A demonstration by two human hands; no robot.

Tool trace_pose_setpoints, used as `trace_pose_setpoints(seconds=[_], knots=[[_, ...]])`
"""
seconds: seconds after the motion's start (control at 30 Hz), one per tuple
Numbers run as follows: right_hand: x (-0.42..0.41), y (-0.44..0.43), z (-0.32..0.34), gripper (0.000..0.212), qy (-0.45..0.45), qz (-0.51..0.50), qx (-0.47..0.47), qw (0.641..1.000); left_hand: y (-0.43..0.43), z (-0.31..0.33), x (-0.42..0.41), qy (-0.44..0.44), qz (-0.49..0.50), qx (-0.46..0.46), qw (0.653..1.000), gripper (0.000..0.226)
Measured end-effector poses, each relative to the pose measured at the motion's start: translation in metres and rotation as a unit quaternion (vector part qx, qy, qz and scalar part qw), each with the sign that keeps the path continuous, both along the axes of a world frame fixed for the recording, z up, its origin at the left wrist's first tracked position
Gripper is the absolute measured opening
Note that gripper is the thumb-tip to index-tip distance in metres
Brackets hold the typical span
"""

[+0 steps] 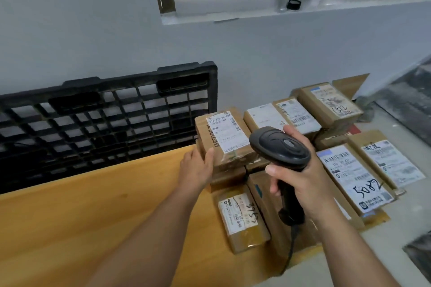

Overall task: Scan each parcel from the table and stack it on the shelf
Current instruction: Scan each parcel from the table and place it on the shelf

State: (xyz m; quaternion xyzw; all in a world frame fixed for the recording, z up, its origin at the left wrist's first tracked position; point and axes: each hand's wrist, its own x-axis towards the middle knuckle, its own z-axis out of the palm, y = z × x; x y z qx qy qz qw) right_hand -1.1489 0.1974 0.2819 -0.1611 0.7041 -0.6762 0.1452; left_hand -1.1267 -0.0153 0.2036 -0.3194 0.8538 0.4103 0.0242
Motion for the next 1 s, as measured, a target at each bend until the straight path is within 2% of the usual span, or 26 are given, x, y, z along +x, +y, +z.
trace_pose_setpoints(seconds=[0.13, 0.3, 0.43, 0.6, 0.77, 1.0], knots=[[-0.008, 0.001, -0.010, 0.082, -0.040, -0.016, -0.020, 0.999, 0.003, -0.007, -0.012, 0.028, 0.003, 0.024, 0.999, 0.077], [-0.011, 0.001, -0.017, 0.082, -0.061, -0.019, -0.048, 0.997, 0.012, -0.005, -0.018, 0.102, 0.006, 0.109, 0.989, 0.069], [-0.011, 0.002, -0.019, 0.081, -0.066, -0.012, -0.058, 0.996, 0.019, 0.012, -0.020, 0.114, 0.026, 0.192, 0.974, 0.062], [-0.009, 0.002, -0.020, 0.080, -0.063, -0.013, -0.061, 0.996, 0.012, 0.012, -0.022, 0.094, 0.103, 0.299, 0.944, 0.093], [-0.008, 0.001, -0.018, 0.079, -0.060, -0.007, -0.055, 0.997, -0.004, 0.011, -0.011, 0.112, 0.109, 0.306, 0.939, 0.107], [-0.002, -0.002, -0.011, 0.082, -0.053, 0.004, -0.041, 0.998, -0.019, 0.020, 0.015, 0.155, 0.058, 0.242, 0.956, 0.118]])
